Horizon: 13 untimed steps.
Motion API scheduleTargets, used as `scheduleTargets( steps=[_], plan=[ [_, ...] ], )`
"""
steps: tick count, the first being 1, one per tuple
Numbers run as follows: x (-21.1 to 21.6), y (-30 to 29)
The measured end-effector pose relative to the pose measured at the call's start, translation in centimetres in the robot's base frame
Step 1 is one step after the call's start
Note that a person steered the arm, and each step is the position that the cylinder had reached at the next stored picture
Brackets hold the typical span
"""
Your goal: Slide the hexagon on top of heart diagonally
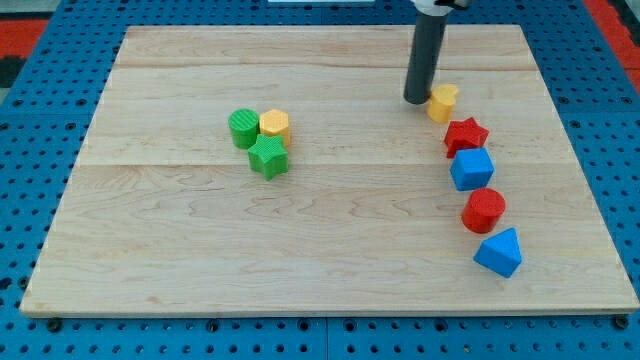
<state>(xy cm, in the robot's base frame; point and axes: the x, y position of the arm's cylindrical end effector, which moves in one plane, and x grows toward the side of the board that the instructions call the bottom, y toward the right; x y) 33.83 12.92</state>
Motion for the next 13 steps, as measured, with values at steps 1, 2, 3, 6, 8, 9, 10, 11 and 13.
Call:
scheduleTargets(
  steps=[1, 2, 3, 6, 8, 9, 10, 11, 13],
  plan=[
    [0.1, 0.8],
    [-1.6, -7.3],
    [-1.6, -16.2],
    [8.2, -21.9],
    [4.1, -19.5],
    [-0.5, -13.2],
    [-2.3, -8.1],
    [-3.4, -7.9],
    [-4.1, 2.3]
  ],
)
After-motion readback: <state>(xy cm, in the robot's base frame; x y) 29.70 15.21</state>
